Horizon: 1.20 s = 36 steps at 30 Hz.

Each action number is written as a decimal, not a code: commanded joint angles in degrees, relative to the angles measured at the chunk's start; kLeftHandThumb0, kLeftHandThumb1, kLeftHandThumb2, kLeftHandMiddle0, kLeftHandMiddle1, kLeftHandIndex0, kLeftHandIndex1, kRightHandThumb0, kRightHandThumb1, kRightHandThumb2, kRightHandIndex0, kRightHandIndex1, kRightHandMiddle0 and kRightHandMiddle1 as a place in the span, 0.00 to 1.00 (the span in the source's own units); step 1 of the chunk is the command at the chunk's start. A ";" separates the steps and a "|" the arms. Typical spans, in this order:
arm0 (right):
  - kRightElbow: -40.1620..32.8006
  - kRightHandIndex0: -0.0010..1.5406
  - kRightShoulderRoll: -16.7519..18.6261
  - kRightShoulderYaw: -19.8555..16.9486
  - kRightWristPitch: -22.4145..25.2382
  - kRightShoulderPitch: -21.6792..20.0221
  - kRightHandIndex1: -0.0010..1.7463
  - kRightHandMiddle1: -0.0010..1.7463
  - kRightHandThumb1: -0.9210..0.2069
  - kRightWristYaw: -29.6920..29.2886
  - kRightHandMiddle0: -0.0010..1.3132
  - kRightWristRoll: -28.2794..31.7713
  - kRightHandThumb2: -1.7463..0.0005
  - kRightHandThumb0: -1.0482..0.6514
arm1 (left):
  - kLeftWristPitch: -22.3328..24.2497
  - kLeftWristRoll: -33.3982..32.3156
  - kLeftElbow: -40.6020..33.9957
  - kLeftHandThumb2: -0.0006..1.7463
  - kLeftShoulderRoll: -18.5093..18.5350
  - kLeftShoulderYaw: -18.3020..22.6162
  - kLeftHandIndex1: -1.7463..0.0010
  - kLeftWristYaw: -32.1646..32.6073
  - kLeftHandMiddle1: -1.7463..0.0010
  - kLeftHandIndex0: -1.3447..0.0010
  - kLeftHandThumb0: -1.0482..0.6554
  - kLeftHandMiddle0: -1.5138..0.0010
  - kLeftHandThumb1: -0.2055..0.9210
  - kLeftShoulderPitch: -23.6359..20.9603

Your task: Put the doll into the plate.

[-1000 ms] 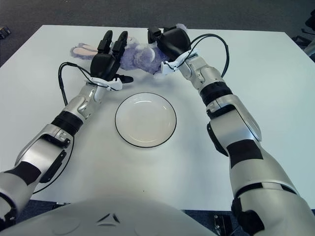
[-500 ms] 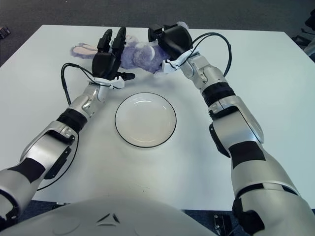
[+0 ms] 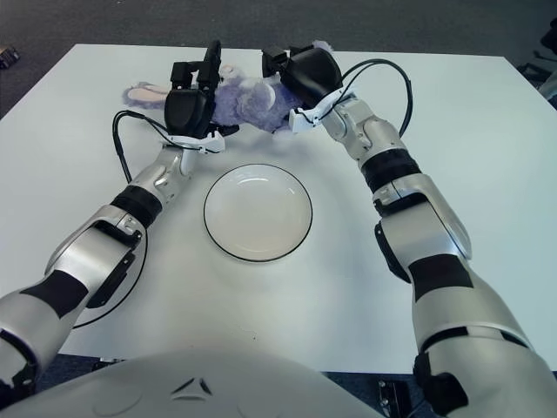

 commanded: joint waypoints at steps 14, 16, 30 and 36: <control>-10.08 0.54 -0.65 -2.90 5.38 3.87 0.96 1.00 0.80 6.86 0.48 2.12 0.06 0.62 | -0.06 -1.50 3.45 0.71 -1.51 -0.78 0.03 2.42 0.00 0.99 0.87 0.64 0.52 -5.26; -10.98 0.54 -1.05 -2.61 5.43 4.08 0.97 1.00 0.80 6.50 0.48 1.16 0.06 0.62 | -0.55 -1.30 3.09 0.68 -1.38 -1.08 0.01 2.62 0.00 0.83 0.72 0.70 0.56 -5.33; -17.97 0.56 -2.99 -3.32 8.06 7.53 1.00 0.99 0.86 8.24 0.53 0.42 0.01 0.62 | -1.37 -1.19 -2.73 0.80 0.24 -2.21 0.00 -0.44 0.03 0.67 0.62 0.54 0.39 -3.64; -21.93 0.55 -4.79 -4.97 7.07 10.31 1.00 1.00 0.85 8.64 0.52 1.44 0.01 0.62 | -0.72 -2.63 -12.37 0.85 2.09 -1.41 0.00 -7.10 0.05 0.62 0.61 0.49 0.31 0.81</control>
